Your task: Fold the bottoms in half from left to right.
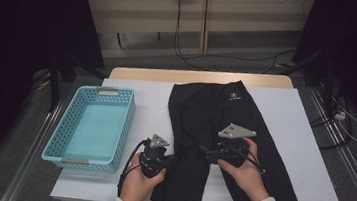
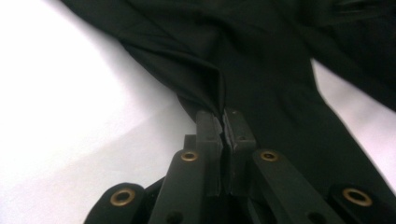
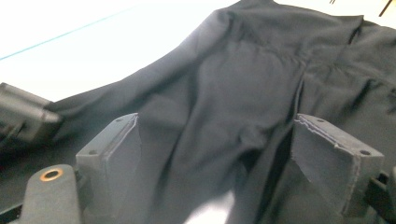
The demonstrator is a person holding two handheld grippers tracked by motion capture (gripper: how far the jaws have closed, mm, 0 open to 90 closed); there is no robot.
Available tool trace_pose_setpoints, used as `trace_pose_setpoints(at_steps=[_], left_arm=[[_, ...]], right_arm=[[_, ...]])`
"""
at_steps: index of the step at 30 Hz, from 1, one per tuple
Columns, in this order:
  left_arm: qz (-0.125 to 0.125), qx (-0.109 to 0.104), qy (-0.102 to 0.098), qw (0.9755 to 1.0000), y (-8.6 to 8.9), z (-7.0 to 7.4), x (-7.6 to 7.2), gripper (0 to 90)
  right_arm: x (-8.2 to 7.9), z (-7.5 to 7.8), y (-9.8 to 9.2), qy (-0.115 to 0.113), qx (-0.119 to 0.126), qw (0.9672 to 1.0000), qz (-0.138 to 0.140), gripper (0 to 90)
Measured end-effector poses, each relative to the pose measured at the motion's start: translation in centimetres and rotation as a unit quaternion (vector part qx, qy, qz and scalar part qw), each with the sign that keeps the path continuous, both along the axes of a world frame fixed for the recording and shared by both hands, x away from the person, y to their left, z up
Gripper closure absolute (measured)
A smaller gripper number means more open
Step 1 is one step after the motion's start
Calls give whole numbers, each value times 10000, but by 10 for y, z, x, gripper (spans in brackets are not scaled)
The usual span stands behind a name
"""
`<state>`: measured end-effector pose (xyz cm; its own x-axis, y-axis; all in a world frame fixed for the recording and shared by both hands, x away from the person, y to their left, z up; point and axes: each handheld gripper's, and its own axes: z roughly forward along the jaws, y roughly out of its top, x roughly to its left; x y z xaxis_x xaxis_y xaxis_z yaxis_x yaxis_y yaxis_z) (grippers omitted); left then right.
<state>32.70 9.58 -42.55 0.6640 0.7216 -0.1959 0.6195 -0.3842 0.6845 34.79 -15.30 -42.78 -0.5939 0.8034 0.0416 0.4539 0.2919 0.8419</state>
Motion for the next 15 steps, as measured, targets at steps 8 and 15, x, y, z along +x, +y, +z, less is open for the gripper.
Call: trace_pose_setpoints(at_steps=[8, 15], left_arm=[[19, -158, 55, 9999, 4, 0, 2, 866], [-8, -229, 30, 9997, 3, 1, 2, 866]], right_arm=[[24, -1, 21, 111, 241, 9996, -31, 169], [40, -5, 47, 290, 193, 9993, 109, 183]])
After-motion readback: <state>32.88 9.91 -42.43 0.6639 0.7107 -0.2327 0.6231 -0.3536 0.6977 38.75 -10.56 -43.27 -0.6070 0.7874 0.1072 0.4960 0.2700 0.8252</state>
